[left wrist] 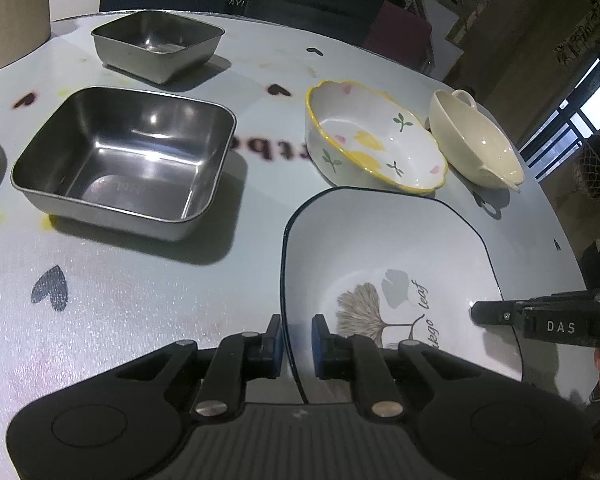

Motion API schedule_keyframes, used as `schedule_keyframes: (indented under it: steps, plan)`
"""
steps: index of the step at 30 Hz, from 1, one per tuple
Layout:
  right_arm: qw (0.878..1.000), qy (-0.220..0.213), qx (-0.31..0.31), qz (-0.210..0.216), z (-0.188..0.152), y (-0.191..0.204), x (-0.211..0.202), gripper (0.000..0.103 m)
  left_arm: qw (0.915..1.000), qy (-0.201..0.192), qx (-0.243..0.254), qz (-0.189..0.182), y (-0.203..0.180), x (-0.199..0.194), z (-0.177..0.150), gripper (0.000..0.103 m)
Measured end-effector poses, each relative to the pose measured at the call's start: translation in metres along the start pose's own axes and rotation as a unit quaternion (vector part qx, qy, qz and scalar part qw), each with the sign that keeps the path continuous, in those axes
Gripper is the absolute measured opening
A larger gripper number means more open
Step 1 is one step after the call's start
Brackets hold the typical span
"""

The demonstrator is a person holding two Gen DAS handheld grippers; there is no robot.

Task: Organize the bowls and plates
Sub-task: 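Lift and carry the white plate with both tools across the table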

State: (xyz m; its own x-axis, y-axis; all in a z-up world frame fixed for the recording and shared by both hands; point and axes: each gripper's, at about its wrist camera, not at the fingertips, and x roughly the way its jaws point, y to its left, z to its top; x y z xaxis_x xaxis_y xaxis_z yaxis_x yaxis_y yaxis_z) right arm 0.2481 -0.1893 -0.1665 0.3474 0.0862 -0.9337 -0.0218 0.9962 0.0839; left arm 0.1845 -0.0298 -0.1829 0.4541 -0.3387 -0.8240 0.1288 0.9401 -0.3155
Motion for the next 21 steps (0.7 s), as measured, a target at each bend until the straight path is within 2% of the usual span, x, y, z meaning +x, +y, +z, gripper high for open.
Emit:
schedule_keyframes:
  steps: [21]
  plan:
    - [1.000,-0.001,-0.007,0.001,-0.0016,0.0002,-0.0022,0.019,0.9999,0.006,0.005,0.007,-0.0009,-0.0004,0.0025,0.016]
